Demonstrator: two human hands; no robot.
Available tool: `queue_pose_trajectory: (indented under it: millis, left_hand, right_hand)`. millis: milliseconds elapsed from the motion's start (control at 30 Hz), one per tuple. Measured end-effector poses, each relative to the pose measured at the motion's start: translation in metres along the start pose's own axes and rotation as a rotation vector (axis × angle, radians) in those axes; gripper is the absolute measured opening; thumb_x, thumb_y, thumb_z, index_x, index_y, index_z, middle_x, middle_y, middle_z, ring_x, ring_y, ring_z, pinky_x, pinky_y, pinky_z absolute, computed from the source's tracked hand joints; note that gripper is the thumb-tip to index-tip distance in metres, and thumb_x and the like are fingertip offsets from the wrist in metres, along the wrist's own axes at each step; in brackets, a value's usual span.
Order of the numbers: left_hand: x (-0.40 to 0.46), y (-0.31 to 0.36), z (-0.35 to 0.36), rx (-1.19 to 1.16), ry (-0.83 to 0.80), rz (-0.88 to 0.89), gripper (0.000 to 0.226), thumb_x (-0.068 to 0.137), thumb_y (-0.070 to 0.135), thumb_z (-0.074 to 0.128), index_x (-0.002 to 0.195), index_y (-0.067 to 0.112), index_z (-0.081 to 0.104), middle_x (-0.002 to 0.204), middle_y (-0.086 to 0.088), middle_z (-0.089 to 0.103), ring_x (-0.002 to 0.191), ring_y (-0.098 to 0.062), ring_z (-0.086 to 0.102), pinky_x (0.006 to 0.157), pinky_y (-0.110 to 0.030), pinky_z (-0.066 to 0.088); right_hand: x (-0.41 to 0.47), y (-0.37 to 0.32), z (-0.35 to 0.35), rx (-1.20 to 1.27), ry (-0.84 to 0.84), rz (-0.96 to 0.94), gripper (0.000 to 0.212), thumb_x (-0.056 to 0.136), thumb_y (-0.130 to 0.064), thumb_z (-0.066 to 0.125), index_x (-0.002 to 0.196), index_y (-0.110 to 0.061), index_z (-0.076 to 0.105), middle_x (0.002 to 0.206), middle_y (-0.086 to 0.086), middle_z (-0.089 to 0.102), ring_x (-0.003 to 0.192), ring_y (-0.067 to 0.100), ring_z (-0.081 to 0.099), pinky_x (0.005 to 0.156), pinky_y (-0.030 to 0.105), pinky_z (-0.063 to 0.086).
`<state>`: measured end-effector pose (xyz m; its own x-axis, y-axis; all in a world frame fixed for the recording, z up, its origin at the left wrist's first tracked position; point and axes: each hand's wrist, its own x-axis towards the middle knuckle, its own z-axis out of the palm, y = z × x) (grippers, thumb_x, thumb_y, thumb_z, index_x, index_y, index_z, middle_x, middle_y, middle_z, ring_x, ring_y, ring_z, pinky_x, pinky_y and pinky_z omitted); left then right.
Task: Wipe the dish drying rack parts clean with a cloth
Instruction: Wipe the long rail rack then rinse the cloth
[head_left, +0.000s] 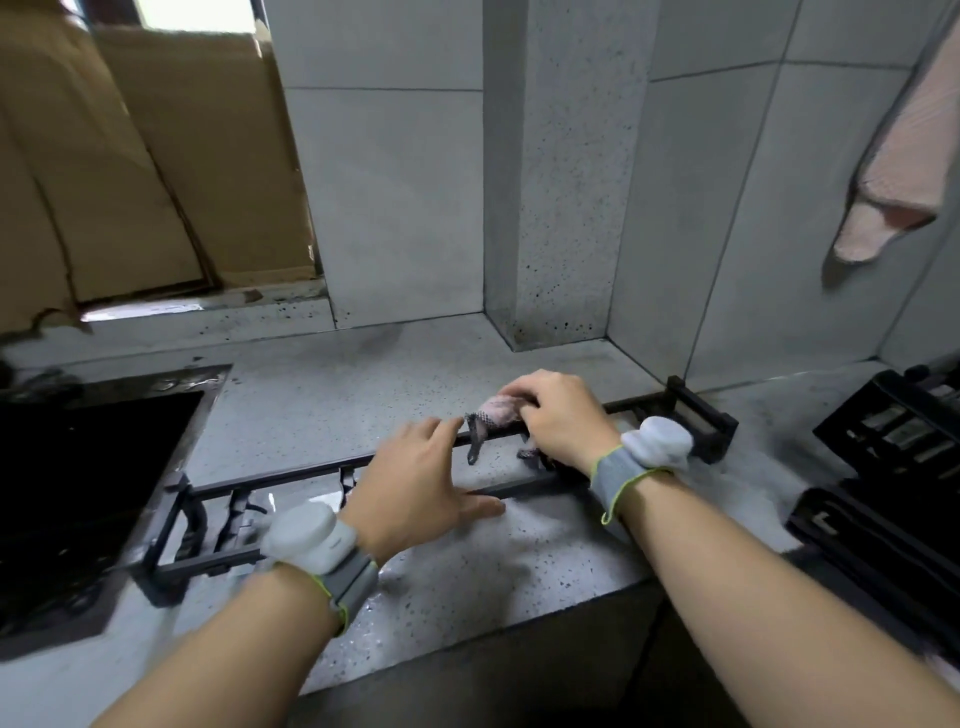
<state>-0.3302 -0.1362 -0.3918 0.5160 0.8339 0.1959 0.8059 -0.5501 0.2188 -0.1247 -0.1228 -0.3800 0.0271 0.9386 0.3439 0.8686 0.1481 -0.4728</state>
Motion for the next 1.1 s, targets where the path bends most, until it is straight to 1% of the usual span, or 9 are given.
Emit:
queue_pose_trajectory:
  millis: [133,300,400,533,667,767,867,1000,1100]
  left_hand:
    - [-0.041,-0.035,-0.010,0.038,0.162,0.047,0.073,0.078,0.069,0.067,0.134,0.024,0.051,0.129,0.007,0.054,0.117,-0.018,0.049,0.099,-0.036,0.043]
    - [-0.080,-0.079,-0.015,-0.011,0.197,-0.025,0.035,0.078,0.047,0.079,0.104,0.026,0.067,0.107,0.010,0.060,0.100,-0.019,0.057,0.086,-0.040,0.048]
    - [-0.087,-0.083,-0.013,-0.127,0.210,-0.070,0.019,0.080,0.034,0.082,0.091,0.024,0.070,0.101,0.013,0.058,0.090,-0.014,0.060,0.080,-0.034,0.049]
    - [-0.086,-0.077,-0.008,-0.199,0.247,-0.104,0.014,0.081,0.027,0.081,0.089,0.019,0.073,0.098,0.007,0.057,0.088,-0.014,0.056,0.081,-0.033,0.047]
    - [-0.087,-0.079,-0.006,-0.153,0.261,-0.087,0.016,0.078,0.028,0.084,0.086,0.018,0.074,0.093,0.005,0.061,0.084,-0.021,0.061,0.076,-0.035,0.050]
    - [-0.088,-0.082,-0.005,-0.136,0.288,-0.068,0.018,0.074,0.027,0.086,0.083,0.019,0.073,0.093,0.004,0.064,0.082,-0.023,0.062,0.072,-0.034,0.050]
    - [-0.089,-0.083,-0.002,-0.131,0.332,-0.027,0.018,0.074,0.027,0.087,0.083,0.019,0.073,0.092,0.006,0.065,0.079,-0.021,0.062,0.070,-0.032,0.050]
    - [-0.089,-0.083,0.000,-0.143,0.352,-0.042,0.017,0.079,0.029,0.084,0.087,0.018,0.074,0.093,0.006,0.065,0.080,-0.019,0.062,0.072,-0.038,0.054]
    - [-0.088,-0.081,0.001,-0.169,0.349,-0.054,0.016,0.083,0.029,0.080,0.090,0.016,0.074,0.097,0.006,0.064,0.082,-0.017,0.063,0.075,-0.034,0.053]
  right_hand:
    - [-0.002,0.000,0.016,-0.010,-0.048,0.017,0.032,0.089,-0.006,0.053,0.110,-0.018,0.074,0.114,0.004,0.070,0.111,0.026,0.060,0.095,0.031,0.045]
    - [0.000,-0.012,0.024,-0.025,-0.056,-0.021,0.032,0.089,-0.005,0.053,0.109,-0.017,0.074,0.113,0.004,0.070,0.111,0.025,0.061,0.097,0.030,0.043]
    - [0.003,-0.026,0.036,-0.053,-0.108,-0.028,0.033,0.088,-0.007,0.053,0.108,-0.022,0.074,0.114,0.003,0.070,0.112,0.026,0.060,0.097,0.033,0.045]
    - [0.007,-0.058,0.056,-0.086,-0.176,-0.009,0.039,0.087,-0.009,0.052,0.115,-0.028,0.072,0.122,0.000,0.069,0.119,0.024,0.058,0.095,0.028,0.045]
    - [0.004,-0.115,0.088,-0.032,-0.275,-0.192,0.040,0.091,-0.010,0.054,0.125,-0.026,0.067,0.127,-0.001,0.067,0.123,0.022,0.057,0.102,0.030,0.044]
    - [0.007,-0.130,0.090,0.010,-0.319,-0.257,0.040,0.090,-0.006,0.056,0.123,-0.024,0.069,0.123,-0.001,0.070,0.119,0.020,0.059,0.101,0.027,0.044]
    - [0.007,-0.113,0.060,0.117,-0.186,-0.210,0.040,0.085,0.002,0.058,0.112,-0.021,0.075,0.111,-0.002,0.074,0.107,0.014,0.065,0.091,0.015,0.044]
    - [-0.027,-0.075,0.003,0.212,0.035,-0.133,0.033,0.086,0.000,0.061,0.105,-0.023,0.077,0.099,-0.013,0.074,0.090,-0.003,0.063,0.083,0.009,0.044]
    - [-0.060,-0.043,-0.015,0.170,0.141,-0.031,0.035,0.087,0.001,0.060,0.104,-0.024,0.077,0.098,-0.015,0.072,0.091,-0.002,0.063,0.084,0.005,0.042]
